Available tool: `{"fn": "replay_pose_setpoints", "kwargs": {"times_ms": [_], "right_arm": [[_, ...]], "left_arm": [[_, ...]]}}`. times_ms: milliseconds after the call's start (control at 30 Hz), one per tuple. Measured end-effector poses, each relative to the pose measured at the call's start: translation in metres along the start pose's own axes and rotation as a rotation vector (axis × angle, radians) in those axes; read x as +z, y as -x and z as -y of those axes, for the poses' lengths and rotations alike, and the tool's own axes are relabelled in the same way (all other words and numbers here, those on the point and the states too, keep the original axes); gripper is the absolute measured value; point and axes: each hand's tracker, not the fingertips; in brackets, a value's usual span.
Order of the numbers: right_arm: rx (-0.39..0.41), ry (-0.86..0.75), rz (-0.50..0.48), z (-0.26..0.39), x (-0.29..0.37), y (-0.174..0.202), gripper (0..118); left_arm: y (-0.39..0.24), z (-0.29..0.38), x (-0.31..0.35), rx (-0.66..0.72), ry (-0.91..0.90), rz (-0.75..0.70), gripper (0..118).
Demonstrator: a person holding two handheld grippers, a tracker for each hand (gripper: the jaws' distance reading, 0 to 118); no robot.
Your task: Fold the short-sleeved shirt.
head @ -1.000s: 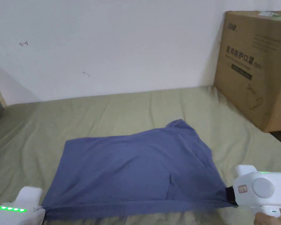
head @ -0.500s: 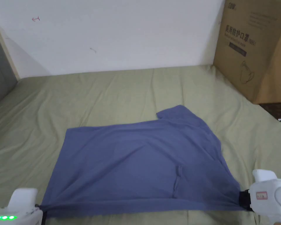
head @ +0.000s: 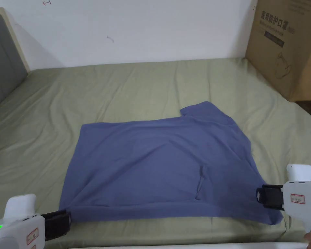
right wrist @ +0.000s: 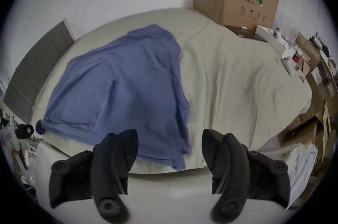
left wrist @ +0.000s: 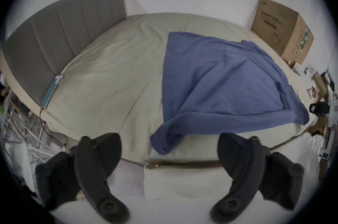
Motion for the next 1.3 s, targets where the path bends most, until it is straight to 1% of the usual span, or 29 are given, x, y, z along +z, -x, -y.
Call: {"fn": "replay_pose_setpoints", "kwargs": {"times_ms": [33,67,100,133,167,200,233,300,400,433,467,533,567,600,667,700,733,767,800,833,900,933,1000,1133,1167,1200,1233,1267,1300], "right_arm": [[0.012,-0.006,-0.005,-0.001,0.004,0.004,66],[0.014,-0.012,-0.004,-0.001,0.009,0.007,48],[0.01,-0.015,0.004,0.0,0.009,0.01,18],[0.003,-0.016,0.003,0.002,0.007,0.012,0],[-0.006,0.017,-0.047,0.004,0.004,0.013,0],[-0.008,0.034,-0.07,0.007,0.003,0.014,0],[-0.011,0.03,-0.056,0.011,0.002,0.017,0],[0.011,0.049,-0.042,0.019,-0.005,0.021,0],[-0.012,0.075,-0.042,0.023,-0.014,0.02,0],[-0.024,0.079,-0.046,0.023,-0.015,0.019,0],[-0.027,0.08,-0.044,0.022,-0.013,0.018,0],[-0.022,0.081,-0.043,0.021,-0.013,0.018,0],[-0.018,0.084,-0.042,0.02,-0.014,0.018,0],[-0.018,0.088,-0.039,0.019,-0.015,0.017,0],[-0.02,0.09,-0.037,0.017,-0.017,0.015,0],[-0.028,0.094,-0.038,0.017,-0.018,0.015,0],[-0.04,0.098,-0.042,0.016,-0.019,0.012,0],[-0.048,0.101,-0.046,0.016,-0.02,0.011,0],[-0.052,0.103,-0.046,0.017,-0.02,0.011,0],[-0.057,0.106,-0.042,0.017,-0.02,0.01,0],[-0.062,0.11,-0.039,0.019,-0.021,0.007,0],[-0.066,0.112,-0.038,0.02,-0.02,0.006,0],[-0.081,0.109,-0.035,0.021,-0.016,0.002,0],[-0.11,0.088,-0.046,0.018,-0.009,-0.005,0],[-0.119,0.091,-0.039,0.015,-0.008,-0.006,10],[-0.125,0.09,-0.033,0.013,-0.009,-0.007,36],[-0.124,0.089,-0.027,0.013,-0.009,-0.009,72],[-0.122,0.085,-0.027,0.012,-0.008,-0.01,77],[-0.118,0.084,-0.025,0.011,-0.009,-0.01,76]], "left_arm": [[0.007,0.001,0.0,0.01,-0.012,0.011,91],[0.01,0.003,0.002,0.018,-0.019,0.018,70],[0.01,0.006,0.004,0.017,-0.019,0.022,42],[0.008,0.009,0.005,0.015,-0.017,0.035,3],[0.006,0.01,0.006,0.014,-0.014,0.036,1],[0.005,0.011,0.006,0.011,0.0,0.059,0],[0.002,0.014,0.005,0.003,0.024,0.056,0],[-0.002,0.02,0.009,-0.003,0.014,0.045,0],[0.003,0.018,0.004,0.016,0.008,0.027,0],[0.009,0.018,-0.001,0.023,0.007,0.019,15],[0.012,0.015,-0.004,0.037,0.016,0.021,41],[0.017,0.01,-0.011,0.077,0.017,0.025,100],[0.021,0.005,-0.019,0.101,0.025,0.041,110],[0.022,0.001,-0.024,0.106,0.027,0.047,113],[0.022,-0.004,-0.035,0.105,0.015,0.046,110],[0.022,-0.006,-0.044,0.098,0.02,0.033,106],[0.022,-0.008,-0.051,0.095,0.037,0.019,85],[0.023,-0.009,-0.055,0.086,0.056,0.046,51],[0.022,-0.009,-0.059,0.081,0.063,0.065,12],[0.022,-0.008,-0.064,0.074,0.081,0.069,2],[0.019,-0.003,-0.074,0.017,0.146,0.027,2],[0.019,-0.001,-0.075,0.018,0.173,0.055,2],[0.021,0.005,-0.073,0.027,0.135,0.061,2],[0.02,0.001,-0.061,0.031,0.113,0.06,2],[0.021,0.0,-0.06,0.033,0.11,0.063,2],[0.02,-0.001,-0.059,0.037,0.104,0.063,2],[0.021,-0.002,-0.058,0.039,0.1,0.064,2],[0.02,-0.003,-0.057,0.038,0.097,0.067,2],[0.02,-0.003,-0.057,0.037,0.095,0.067,2]]}}
